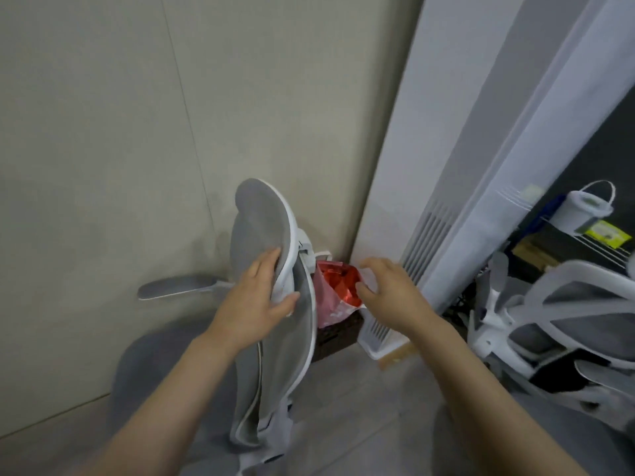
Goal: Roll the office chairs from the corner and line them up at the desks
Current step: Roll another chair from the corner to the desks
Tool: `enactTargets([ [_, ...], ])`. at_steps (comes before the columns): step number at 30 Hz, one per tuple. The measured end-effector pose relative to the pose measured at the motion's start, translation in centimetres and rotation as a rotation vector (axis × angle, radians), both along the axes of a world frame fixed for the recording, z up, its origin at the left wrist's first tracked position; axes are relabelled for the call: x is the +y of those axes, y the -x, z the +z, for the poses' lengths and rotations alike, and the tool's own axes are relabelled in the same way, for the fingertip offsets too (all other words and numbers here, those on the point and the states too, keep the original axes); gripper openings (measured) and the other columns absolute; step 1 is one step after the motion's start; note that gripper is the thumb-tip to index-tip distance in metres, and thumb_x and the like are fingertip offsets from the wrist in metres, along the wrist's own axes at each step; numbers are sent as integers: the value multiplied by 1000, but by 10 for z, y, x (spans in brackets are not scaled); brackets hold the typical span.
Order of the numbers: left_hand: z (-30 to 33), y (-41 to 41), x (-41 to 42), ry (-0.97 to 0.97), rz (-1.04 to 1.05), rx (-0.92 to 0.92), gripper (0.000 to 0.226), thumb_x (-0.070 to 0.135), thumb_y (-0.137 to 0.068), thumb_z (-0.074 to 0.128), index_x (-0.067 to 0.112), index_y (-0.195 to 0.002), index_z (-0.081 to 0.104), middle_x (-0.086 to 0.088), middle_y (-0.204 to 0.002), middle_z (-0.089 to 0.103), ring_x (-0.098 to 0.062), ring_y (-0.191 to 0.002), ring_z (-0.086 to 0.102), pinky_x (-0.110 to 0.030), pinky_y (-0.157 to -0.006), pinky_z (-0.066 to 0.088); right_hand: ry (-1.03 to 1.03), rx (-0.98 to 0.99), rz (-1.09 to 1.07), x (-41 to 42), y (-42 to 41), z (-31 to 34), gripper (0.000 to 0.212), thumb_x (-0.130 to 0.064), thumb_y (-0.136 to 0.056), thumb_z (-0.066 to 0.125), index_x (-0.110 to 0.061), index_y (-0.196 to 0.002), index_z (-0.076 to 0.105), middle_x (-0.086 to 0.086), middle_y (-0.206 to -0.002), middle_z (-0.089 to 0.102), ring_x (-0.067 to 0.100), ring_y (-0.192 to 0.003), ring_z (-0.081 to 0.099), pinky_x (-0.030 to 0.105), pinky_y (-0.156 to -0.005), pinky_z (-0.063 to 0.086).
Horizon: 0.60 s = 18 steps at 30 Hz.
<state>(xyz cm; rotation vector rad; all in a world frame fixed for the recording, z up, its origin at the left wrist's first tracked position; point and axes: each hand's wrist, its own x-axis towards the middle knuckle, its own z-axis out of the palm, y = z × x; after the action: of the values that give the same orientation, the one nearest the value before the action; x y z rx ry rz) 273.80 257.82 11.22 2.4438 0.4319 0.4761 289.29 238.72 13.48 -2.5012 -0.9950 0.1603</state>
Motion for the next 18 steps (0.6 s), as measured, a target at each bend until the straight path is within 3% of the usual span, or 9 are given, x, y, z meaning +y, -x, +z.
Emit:
enactTargets([
  [3, -9, -20, -1, -11, 24, 12, 86, 35, -88, 61, 18, -153, 8, 2, -159, 15, -15, -143, 20, -28, -115, 22, -32, 21, 111, 61, -34, 6, 41, -30, -93, 52, -22, -133, 50, 3, -132, 52, 22, -123, 46, 34, -103, 38],
  [6, -15, -31, 10, -21, 78, -32, 78, 30, -90, 60, 20, -152, 14, 4, -157, 22, -10, -140, 26, -27, -113, 28, -90, 47, 258, 128, -63, 16, 44, -28, -96, 49, -16, -138, 45, 7, -141, 48, 23, -131, 42, 31, -107, 31],
  [9, -17, -33, 14, -31, 88, -38, 76, 26, -89, 63, 21, -151, 20, 7, -153, 29, -7, -136, 31, -8, -107, 23, -153, 131, 361, 194, -86, 24, 39, -26, -97, 48, -14, -134, 49, 8, -135, 53, 22, -125, 49, 24, -98, 33],
  [12, -15, -31, 15, 40, 129, -40, 79, 26, -88, 65, 33, -150, 18, 25, -142, 29, 3, -129, 35, -2, -99, 26, -130, 209, 474, 246, -100, 24, 44, -27, -97, 50, -11, -137, 46, 9, -137, 53, 23, -125, 50, 23, -95, 34],
  [15, -14, -31, 7, 102, 254, -48, 77, 23, -86, 64, 40, -148, 22, 41, -131, 29, 15, -114, 41, -4, -89, 34, -110, 350, 530, 282, -108, 20, 55, -26, -95, 53, -12, -146, 37, 7, -149, 41, 21, -136, 40, 26, -108, 30],
  [18, -14, -33, -13, 93, 376, -49, 70, 20, -83, 57, 35, -146, 31, 24, -136, 45, 6, -114, 48, -7, -89, 36, -186, 479, 543, 301, -115, 12, 46, -18, -93, 52, -12, -139, 49, 3, -144, 48, 16, -133, 43, 21, -103, 31],
])
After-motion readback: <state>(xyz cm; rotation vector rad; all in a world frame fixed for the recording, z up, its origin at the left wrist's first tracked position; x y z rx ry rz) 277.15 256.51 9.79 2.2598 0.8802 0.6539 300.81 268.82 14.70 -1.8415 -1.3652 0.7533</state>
